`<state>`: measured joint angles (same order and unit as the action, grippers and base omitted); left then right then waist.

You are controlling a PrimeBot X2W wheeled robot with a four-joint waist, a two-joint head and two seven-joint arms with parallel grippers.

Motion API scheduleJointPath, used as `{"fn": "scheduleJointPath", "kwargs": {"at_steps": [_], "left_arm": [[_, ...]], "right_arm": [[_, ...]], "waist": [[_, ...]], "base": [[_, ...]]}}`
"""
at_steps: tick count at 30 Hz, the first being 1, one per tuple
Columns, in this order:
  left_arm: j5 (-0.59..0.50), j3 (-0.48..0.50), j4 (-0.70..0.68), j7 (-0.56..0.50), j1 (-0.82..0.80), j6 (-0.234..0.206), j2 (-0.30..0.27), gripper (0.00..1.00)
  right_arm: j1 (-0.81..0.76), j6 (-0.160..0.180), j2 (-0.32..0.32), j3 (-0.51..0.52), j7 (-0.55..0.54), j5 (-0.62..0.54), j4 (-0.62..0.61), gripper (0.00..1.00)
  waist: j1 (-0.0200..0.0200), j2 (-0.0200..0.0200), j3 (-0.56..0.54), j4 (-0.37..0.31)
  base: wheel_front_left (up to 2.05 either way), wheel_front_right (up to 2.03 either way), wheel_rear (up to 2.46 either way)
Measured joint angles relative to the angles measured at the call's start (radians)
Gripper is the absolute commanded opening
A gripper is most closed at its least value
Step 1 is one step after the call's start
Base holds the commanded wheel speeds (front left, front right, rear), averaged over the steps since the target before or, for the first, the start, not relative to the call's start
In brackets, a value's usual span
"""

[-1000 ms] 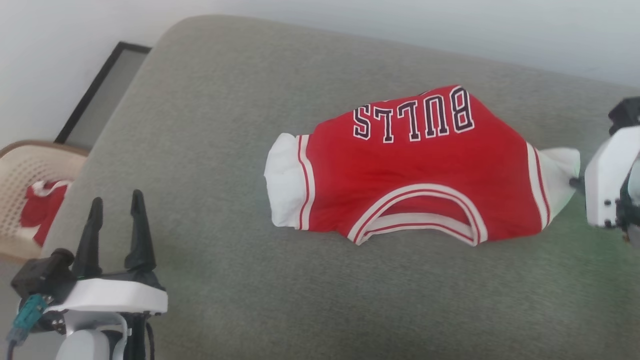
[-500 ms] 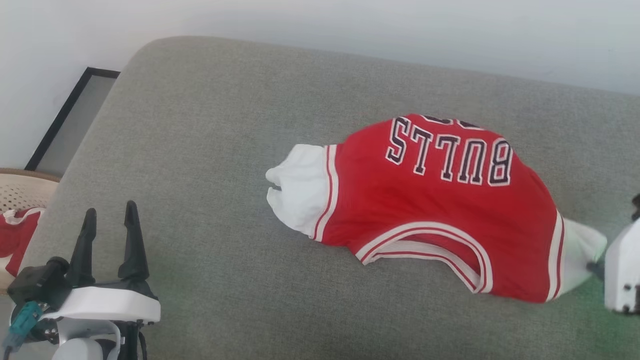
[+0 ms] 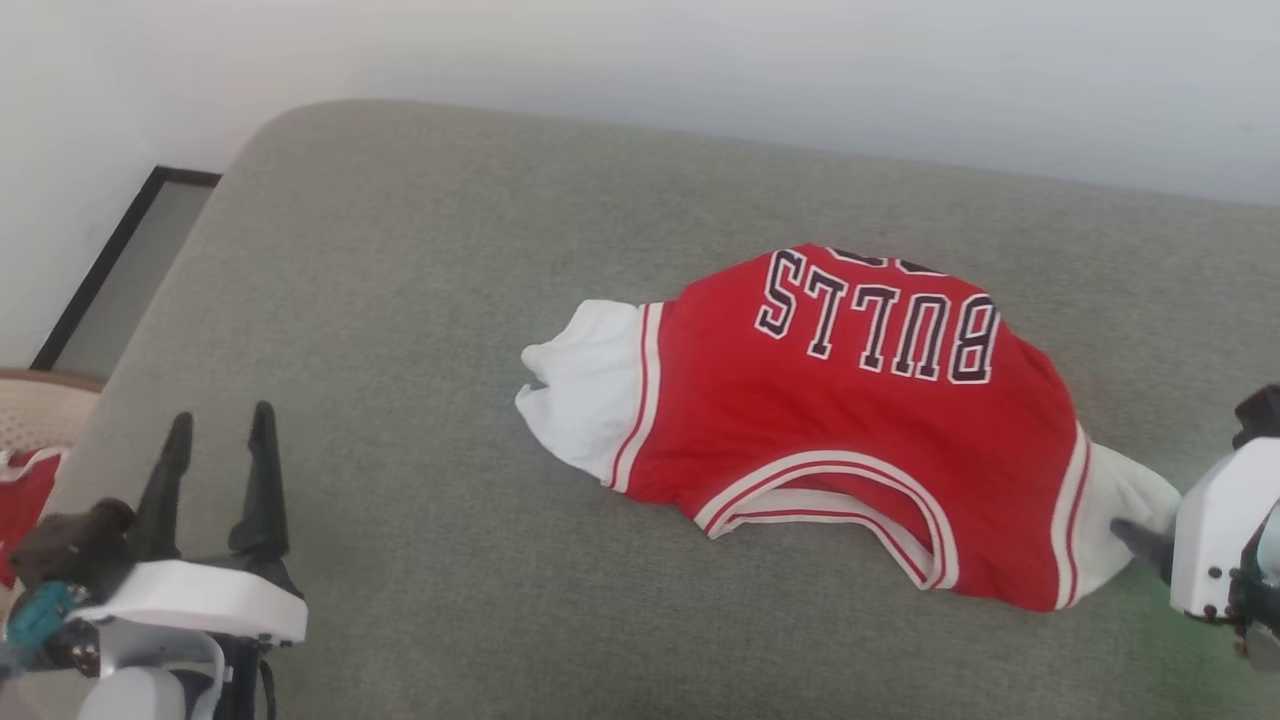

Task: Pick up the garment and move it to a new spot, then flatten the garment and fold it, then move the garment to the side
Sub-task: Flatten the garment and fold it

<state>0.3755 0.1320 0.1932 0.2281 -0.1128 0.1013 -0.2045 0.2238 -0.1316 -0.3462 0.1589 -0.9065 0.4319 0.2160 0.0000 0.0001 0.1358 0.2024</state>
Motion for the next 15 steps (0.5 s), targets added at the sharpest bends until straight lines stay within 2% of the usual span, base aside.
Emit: {"fn": "scheduleJointPath", "kwargs": {"at_steps": [9,15], "left_arm": [[0.067,-0.016,-0.062,-0.151,-0.039,0.011,-0.06,1.0],[0.119,-0.065,-0.094,-0.305,-0.09,0.02,-0.119,1.0]], "right_arm": [[0.019,0.0,0.032,0.019,0.069,0.015,-0.107,1.0],[0.032,0.001,0.072,0.026,0.195,-0.011,-0.165,1.0]], "waist": [[0.0,0.0,-0.023,-0.06],[0.0,0.0,-0.025,-0.112]], "base": [[0.0,0.0,0.0],[0.0,0.0,0.0]]}}
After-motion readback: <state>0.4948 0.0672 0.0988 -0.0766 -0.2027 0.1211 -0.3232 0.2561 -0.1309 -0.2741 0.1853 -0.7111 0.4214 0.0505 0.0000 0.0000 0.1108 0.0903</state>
